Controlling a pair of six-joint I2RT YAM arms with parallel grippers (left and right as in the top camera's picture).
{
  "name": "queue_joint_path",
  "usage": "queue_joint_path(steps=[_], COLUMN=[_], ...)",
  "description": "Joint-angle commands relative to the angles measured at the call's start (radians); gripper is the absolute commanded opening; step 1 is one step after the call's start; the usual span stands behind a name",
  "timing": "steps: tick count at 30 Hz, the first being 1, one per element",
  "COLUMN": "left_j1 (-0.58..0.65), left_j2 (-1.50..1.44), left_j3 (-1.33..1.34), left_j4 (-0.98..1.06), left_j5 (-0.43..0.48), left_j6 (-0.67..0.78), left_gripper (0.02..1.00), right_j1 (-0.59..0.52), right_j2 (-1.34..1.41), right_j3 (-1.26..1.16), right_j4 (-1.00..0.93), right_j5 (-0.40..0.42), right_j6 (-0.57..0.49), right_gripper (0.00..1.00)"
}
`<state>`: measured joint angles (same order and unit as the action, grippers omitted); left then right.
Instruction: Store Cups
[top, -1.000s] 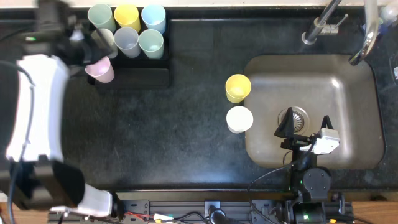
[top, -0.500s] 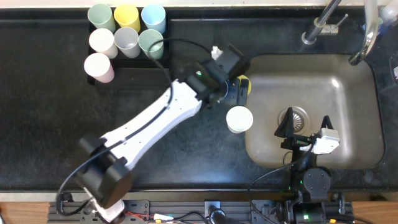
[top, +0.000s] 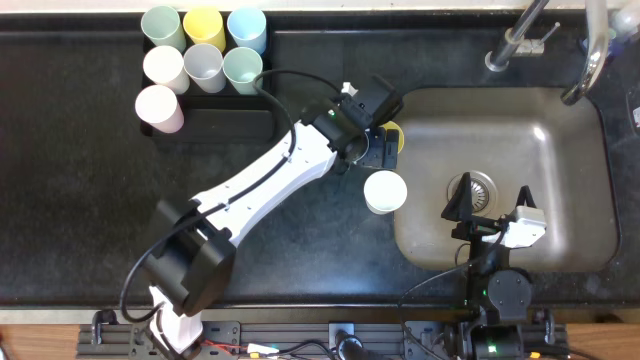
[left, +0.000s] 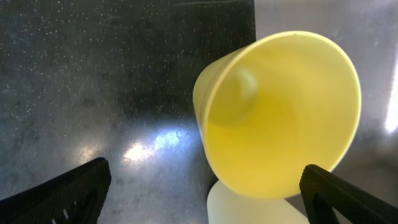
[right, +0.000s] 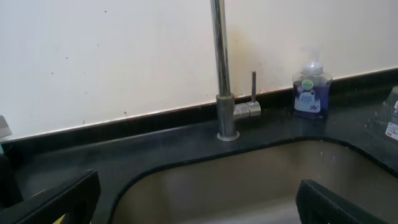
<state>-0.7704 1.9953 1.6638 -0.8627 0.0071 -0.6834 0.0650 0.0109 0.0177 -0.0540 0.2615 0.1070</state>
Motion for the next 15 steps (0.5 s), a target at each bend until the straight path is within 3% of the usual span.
queue_joint_path(steps=[1, 8, 11, 12, 13, 14, 15], left_j1=[0.017, 0.048, 0.051, 0.052, 0.053, 0.055, 0.057], left_j2=[0.027, 0.038, 0.042, 0.044, 0.046, 0.047, 0.048], left_j3=[0.001, 0.001, 0.001, 0.001, 0.001, 0.001, 0.001], left_j4=[0.017, 0.043, 0.044, 0.047, 0.05, 0.055, 0.058], left_j5=[-0.005, -0.008, -0.008, -0.009, -0.009, -0.009, -0.008], left_j6=[-0.026, -0.029, -0.029, -0.029, -0.029, -0.029, -0.029], left_gripper=[1.0, 1.0, 0.95, 0.873, 0.866, 0.768, 0.562], right_j1=[-0.006, -0.006, -0.006, -0.006, -0.006, -0.006, -0.006], right_j2=[-0.007, -0.007, -0.007, -0.007, -0.007, -0.007, -0.007], right_j3=[-0.013, -0.013, -0.013, -0.013, -0.013, -0.013, -0.013], right_j4=[0.003, 0.003, 0.003, 0.003, 0.003, 0.003, 0.003], right_j5=[-0.002, -0.002, -0.002, -0.002, -0.002, -0.002, -0.002], right_j6=[-0.002, -0.002, -0.002, -0.002, -0.002, -0.002, -0.002], right_gripper=[0.998, 0.996, 0.998, 0.996, 0.996, 0.996, 0.993])
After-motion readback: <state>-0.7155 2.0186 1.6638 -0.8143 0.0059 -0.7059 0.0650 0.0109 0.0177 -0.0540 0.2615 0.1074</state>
